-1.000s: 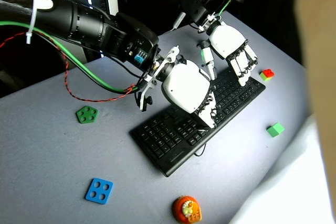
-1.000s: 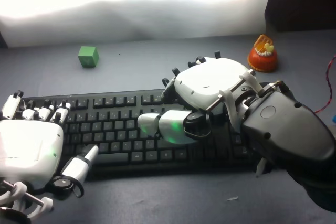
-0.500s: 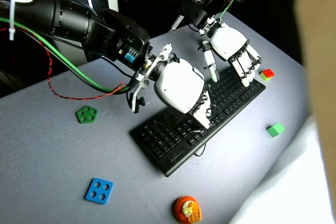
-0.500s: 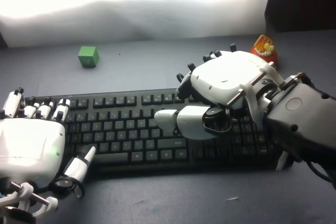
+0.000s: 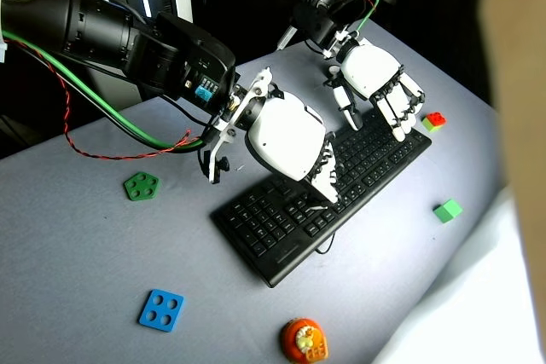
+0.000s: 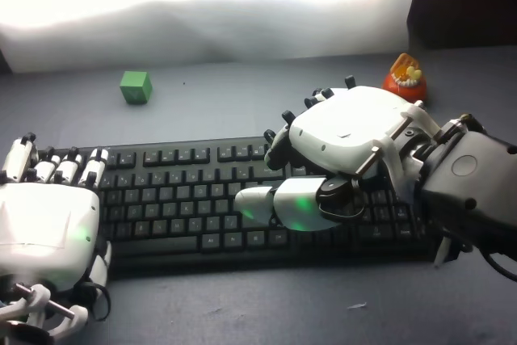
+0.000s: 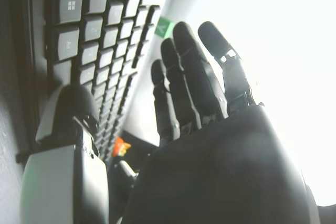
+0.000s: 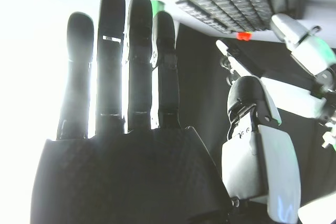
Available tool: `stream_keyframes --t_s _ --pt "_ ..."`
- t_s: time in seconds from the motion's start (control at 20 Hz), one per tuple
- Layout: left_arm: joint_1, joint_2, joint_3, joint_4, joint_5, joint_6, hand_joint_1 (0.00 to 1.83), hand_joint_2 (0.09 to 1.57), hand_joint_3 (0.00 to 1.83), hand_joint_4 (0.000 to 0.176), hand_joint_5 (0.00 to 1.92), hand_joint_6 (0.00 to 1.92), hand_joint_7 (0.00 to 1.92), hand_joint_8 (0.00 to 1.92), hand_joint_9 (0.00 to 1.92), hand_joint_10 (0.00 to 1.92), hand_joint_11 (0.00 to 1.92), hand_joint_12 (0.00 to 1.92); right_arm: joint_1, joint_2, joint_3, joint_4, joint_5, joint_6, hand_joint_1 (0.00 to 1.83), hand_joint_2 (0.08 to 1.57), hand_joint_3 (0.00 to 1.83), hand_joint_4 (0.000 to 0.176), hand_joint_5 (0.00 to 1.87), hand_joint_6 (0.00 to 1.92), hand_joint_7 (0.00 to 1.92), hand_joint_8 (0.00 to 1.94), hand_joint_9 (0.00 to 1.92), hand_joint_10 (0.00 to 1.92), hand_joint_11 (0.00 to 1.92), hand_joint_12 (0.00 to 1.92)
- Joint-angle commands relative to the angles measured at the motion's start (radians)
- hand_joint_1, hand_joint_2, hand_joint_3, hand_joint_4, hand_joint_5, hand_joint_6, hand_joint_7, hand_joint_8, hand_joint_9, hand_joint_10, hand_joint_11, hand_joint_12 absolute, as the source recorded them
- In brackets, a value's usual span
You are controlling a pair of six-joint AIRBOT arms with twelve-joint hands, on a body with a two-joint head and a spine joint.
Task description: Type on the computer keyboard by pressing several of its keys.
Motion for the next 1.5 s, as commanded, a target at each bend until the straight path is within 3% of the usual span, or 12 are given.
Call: stream_keyframes --t_s 0.0,0.15,0.3,0.5,0.85,1.2,1.45 --pt "0.004 -0.003 0.005 0.051 -0.104 0.004 1.06 1.12 0.0 0.037 0.37 0.0 0.46 0.0 0.5 0.0 0.01 1.2 0.019 0.009 -0.004 -0.056 0.04 -0.002 0.0 1.17 0.0 0.0 0.74 0.02 0.86 0.01 0.67 0.62 0.27 1.56" --pt "0.003 -0.004 0.006 0.05 -0.104 -0.001 0.91 1.12 0.0 0.031 0.38 0.0 0.48 0.0 0.51 0.01 0.02 1.19 0.02 0.019 -0.008 -0.06 0.032 -0.001 0.0 1.18 0.01 0.0 0.73 0.02 0.86 0.01 0.68 0.62 0.27 1.56" --pt "0.0 -0.003 0.006 0.05 -0.104 -0.005 0.49 1.16 0.02 0.018 0.36 0.0 0.47 0.0 0.52 0.01 0.03 1.2 0.02 0.027 -0.014 -0.068 0.032 -0.001 0.0 1.18 0.0 0.0 0.72 0.01 0.85 0.0 0.67 0.62 0.26 1.56" --pt "-0.011 -0.001 0.002 0.03 -0.096 -0.051 0.1 1.16 0.0 0.022 0.38 0.01 0.51 0.01 0.54 0.01 0.04 1.18 0.02 0.048 -0.02 -0.073 0.032 0.002 0.0 1.18 0.0 0.0 0.73 0.01 0.85 0.0 0.67 0.62 0.26 1.57" --pt "-0.048 0.064 -0.046 -0.043 -0.01 -0.138 0.0 1.12 0.0 0.026 0.4 0.01 0.53 0.0 0.55 0.0 0.06 1.14 0.021 0.061 -0.026 -0.079 0.042 0.019 0.0 1.18 0.0 0.0 0.72 0.01 0.85 0.0 0.67 0.62 0.26 1.56" --pt "-0.149 0.165 -0.092 -0.089 0.188 -0.167 0.0 1.13 0.0 0.019 0.41 0.01 0.52 0.0 0.54 0.0 0.07 1.13 0.021 0.066 -0.026 -0.081 0.054 0.027 0.0 1.18 0.0 0.0 0.73 0.01 0.85 0.0 0.69 0.62 0.26 1.56" --pt "-0.226 0.272 -0.129 -0.098 0.378 -0.159 0.0 1.14 0.0 0.026 0.44 0.02 0.54 0.01 0.53 0.0 0.06 1.13 0.021 0.065 -0.031 -0.083 0.054 0.029 0.0 1.18 0.0 0.0 0.79 0.04 0.9 0.02 0.71 0.63 0.26 1.58"
